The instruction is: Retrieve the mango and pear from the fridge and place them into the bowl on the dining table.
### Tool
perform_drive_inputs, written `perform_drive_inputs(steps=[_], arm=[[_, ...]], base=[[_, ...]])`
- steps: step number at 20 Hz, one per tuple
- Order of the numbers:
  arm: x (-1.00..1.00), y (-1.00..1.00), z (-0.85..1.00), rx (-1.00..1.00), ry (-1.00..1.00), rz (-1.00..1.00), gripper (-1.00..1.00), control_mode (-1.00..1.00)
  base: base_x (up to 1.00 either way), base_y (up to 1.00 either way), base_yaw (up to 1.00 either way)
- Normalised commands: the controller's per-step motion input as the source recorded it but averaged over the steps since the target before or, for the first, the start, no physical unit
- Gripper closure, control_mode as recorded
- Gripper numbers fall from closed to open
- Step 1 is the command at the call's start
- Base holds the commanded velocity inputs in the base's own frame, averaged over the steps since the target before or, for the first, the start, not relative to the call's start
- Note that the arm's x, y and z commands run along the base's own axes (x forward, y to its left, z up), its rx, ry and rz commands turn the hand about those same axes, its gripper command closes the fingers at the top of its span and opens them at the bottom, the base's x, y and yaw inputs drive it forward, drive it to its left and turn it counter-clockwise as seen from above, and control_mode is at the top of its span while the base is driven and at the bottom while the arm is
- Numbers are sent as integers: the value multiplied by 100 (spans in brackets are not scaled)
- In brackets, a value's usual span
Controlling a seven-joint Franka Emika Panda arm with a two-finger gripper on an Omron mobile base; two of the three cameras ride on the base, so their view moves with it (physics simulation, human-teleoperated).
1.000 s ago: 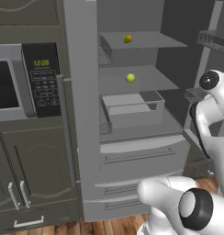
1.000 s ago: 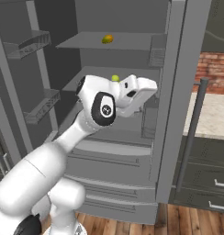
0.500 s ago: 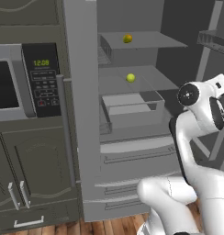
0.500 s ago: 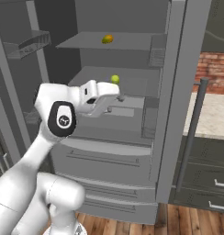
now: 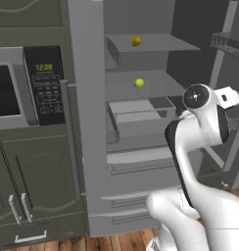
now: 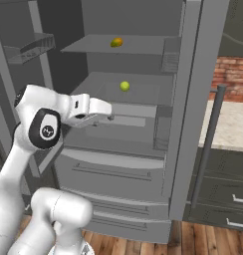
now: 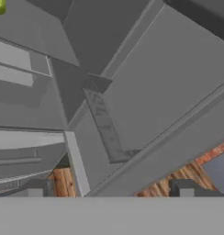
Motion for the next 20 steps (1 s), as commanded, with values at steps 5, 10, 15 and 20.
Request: perform_drive_inputs(steps=[5,10,15,20], arm=[[-8,32,-1,43,5,2,-100,-100],[-2,33,-20,37,5,6,-100,-100],[-2,34,-11,15,5,8,-100,-100],[0,34,0,6,2,10,-100,-100]], base=[[0,0,0],[0,0,0],[0,0,0],[0,0,0]])
